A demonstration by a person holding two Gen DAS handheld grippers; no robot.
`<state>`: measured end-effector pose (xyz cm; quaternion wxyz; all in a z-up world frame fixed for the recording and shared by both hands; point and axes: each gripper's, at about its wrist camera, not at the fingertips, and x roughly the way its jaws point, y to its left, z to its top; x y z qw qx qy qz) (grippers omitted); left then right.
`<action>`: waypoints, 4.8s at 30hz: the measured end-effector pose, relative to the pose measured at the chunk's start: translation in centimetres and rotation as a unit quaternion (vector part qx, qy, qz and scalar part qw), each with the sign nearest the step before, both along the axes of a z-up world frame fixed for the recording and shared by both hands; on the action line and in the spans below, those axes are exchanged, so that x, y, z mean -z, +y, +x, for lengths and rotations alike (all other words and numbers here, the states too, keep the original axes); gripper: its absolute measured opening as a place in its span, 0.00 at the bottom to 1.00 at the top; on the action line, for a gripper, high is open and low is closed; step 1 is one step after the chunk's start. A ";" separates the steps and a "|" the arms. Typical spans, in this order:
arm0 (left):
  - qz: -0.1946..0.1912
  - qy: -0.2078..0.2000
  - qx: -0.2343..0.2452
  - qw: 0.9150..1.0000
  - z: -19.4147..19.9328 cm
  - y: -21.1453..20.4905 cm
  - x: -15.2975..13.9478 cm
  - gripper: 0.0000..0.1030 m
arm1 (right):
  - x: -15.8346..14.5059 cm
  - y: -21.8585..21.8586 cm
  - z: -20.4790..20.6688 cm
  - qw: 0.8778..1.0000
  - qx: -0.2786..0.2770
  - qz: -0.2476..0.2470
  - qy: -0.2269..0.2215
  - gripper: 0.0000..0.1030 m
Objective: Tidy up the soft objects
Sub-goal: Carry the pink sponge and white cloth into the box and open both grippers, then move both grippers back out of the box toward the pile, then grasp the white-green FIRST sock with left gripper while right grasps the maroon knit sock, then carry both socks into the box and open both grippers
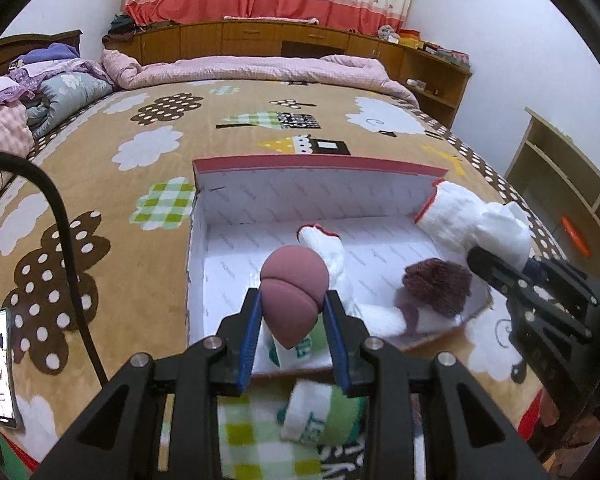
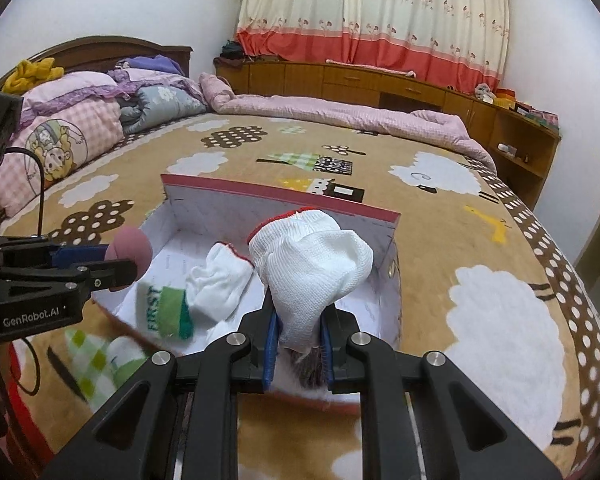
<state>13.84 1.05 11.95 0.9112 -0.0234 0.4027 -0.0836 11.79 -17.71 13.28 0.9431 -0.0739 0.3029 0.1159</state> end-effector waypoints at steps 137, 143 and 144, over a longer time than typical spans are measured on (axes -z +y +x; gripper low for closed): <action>-0.050 0.061 -0.024 0.997 -7.0 5.2 6.0 0.37 | 4.6 6.7 -7.0 0.991 -0.098 0.026 0.088 0.21; -0.046 0.044 -0.018 0.998 -7.1 4.8 4.4 0.37 | 3.1 6.3 -7.7 0.991 -0.106 0.037 0.068 0.21; -0.044 0.041 -0.016 0.998 -7.1 4.7 4.1 0.37 | 2.8 6.2 -7.7 0.991 -0.106 0.039 0.066 0.21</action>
